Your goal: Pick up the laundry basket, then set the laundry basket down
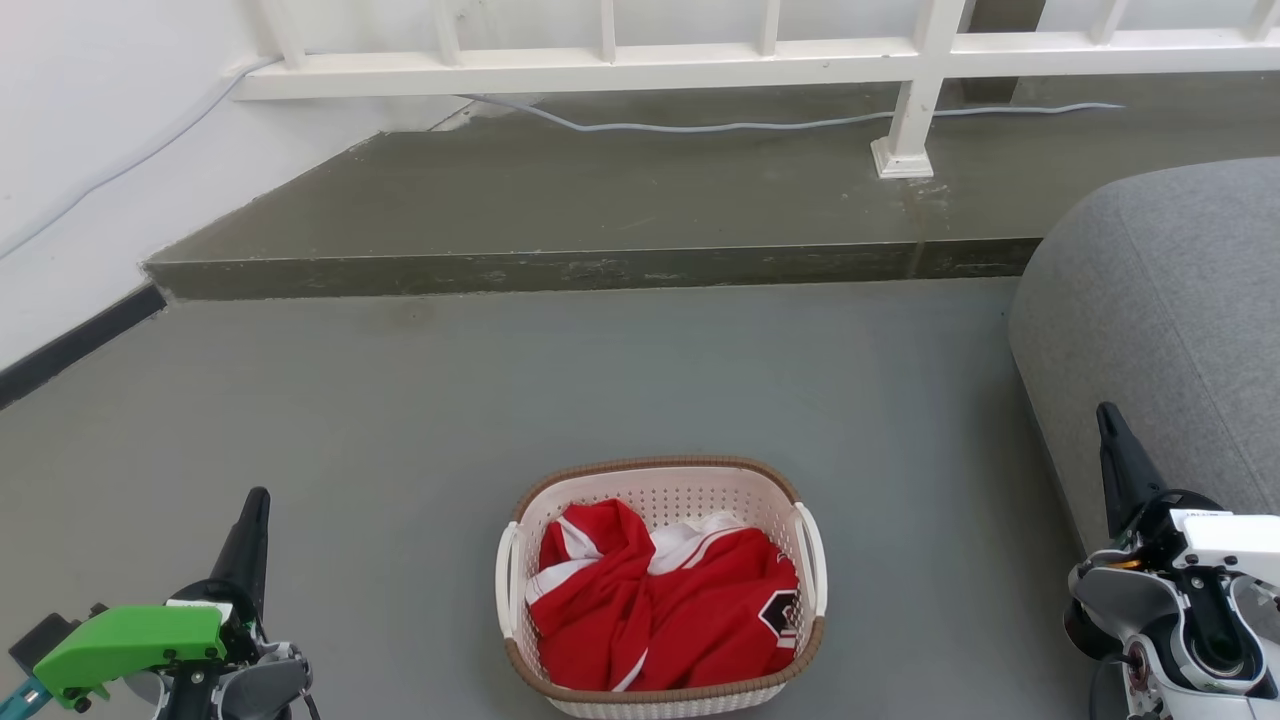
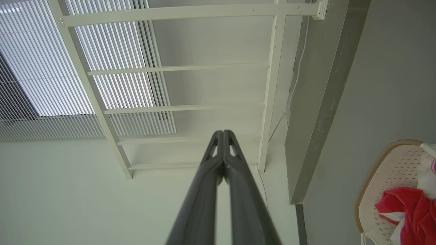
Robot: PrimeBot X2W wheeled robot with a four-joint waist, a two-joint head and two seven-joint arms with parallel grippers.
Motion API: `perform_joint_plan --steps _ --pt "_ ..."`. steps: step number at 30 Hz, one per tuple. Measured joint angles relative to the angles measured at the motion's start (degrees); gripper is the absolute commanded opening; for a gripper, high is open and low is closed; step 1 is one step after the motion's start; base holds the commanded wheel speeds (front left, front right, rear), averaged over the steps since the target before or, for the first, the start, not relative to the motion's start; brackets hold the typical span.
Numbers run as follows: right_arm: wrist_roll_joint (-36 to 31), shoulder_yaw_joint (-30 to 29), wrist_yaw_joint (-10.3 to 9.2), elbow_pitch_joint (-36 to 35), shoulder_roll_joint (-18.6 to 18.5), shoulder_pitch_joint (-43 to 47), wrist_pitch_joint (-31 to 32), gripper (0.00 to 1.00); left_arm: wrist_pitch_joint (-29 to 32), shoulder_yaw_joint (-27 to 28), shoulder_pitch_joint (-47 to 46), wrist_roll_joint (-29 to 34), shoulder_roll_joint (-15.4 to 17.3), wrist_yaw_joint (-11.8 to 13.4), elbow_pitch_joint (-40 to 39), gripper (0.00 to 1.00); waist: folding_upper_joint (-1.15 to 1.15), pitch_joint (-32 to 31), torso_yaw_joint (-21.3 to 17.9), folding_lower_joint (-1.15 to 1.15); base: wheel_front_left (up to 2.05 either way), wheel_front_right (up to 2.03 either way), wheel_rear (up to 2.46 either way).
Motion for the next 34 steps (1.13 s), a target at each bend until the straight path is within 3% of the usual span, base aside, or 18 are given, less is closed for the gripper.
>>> perform_joint_plan --steps 34 --pt "0.00 -0.05 0.00 -0.03 0.10 0.00 0.16 0.00 0.07 0.10 0.00 0.00 -0.07 0.00 -0.11 0.00 0.00 0.01 0.00 0.00 0.00 0.00 0.00"
